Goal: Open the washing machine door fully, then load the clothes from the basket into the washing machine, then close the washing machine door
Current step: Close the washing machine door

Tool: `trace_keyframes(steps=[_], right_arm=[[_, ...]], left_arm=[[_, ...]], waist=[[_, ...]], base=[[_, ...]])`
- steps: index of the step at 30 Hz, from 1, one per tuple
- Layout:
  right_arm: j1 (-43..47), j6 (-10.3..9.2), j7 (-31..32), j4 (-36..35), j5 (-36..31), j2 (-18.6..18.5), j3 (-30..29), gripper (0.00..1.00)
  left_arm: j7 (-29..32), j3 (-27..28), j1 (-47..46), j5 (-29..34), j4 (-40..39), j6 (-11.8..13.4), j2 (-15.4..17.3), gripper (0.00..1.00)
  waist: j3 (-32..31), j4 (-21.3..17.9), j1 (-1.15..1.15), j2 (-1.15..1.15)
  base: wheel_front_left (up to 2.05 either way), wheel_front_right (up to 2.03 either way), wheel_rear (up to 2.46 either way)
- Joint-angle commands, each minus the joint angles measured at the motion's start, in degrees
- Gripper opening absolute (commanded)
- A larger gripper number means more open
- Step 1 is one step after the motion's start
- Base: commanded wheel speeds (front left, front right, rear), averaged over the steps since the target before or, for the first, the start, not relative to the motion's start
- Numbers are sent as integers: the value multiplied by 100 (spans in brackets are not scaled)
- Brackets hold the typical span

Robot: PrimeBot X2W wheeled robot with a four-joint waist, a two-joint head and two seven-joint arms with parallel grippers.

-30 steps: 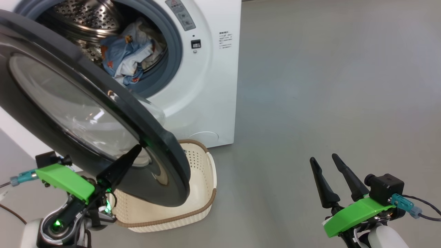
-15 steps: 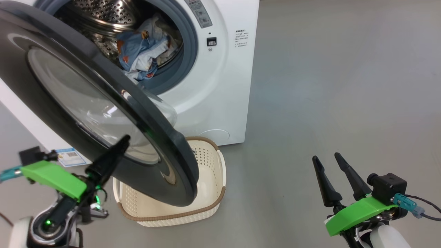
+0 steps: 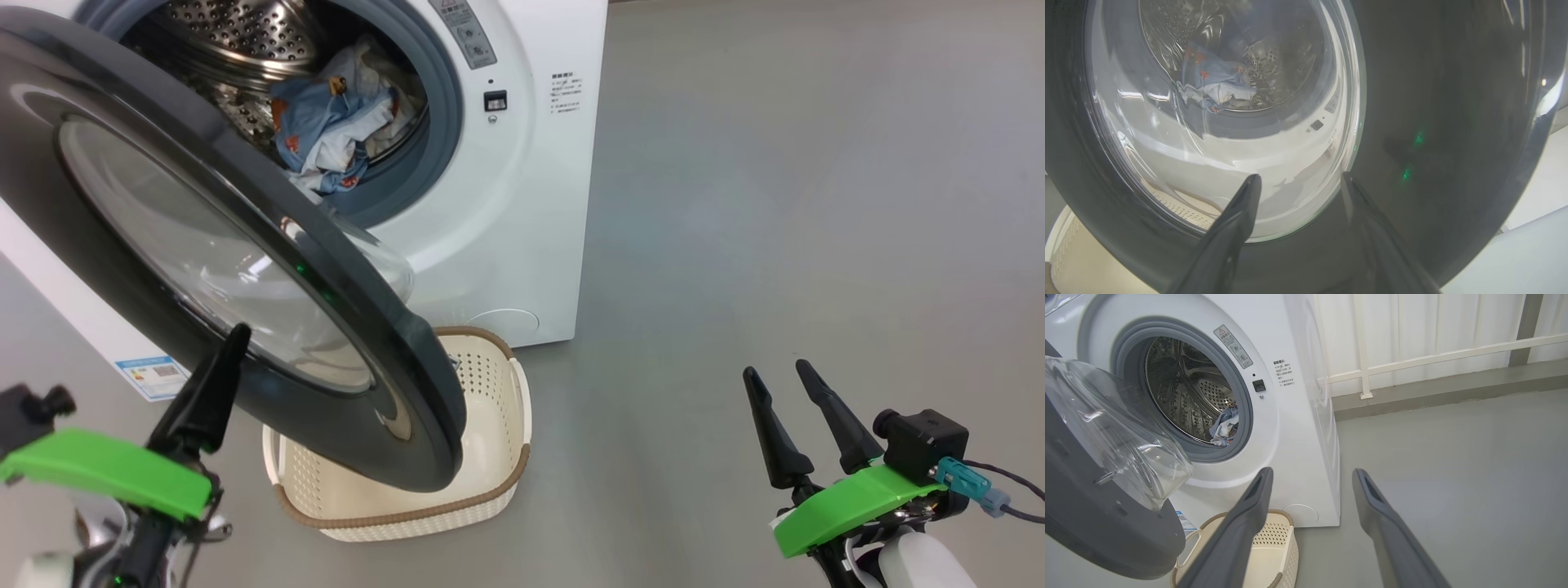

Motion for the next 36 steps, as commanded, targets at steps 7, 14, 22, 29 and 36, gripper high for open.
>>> trace_keyframes(steps=[7,14,22,29,36], right_arm=[[-124,9,-28,-154,-3,-23,99,100],[-90,9,-28,-125,3,-32,104,100],[-80,9,-28,-142,1,-52,97,100],[-73,9,-28,-155,-1,-88,73,100],[-78,9,-28,-146,-17,-116,82,100]], left_arm=[[-1380,-274,234,905,-121,-40,539,100],[-2548,-512,417,1837,288,-25,647,100],[-2973,-568,601,2631,392,122,559,100],[-3039,-370,671,3153,342,152,335,100],[-3042,-183,724,3666,302,95,92,100]], waist=[[-35,-49,0,0],[-142,-65,0,0],[-160,-57,0,0],[-134,14,0,0],[-137,95,0,0]], base=[[0,0,0],[0,0,0],[0,0,0],[0,0,0],[0,0,0]])
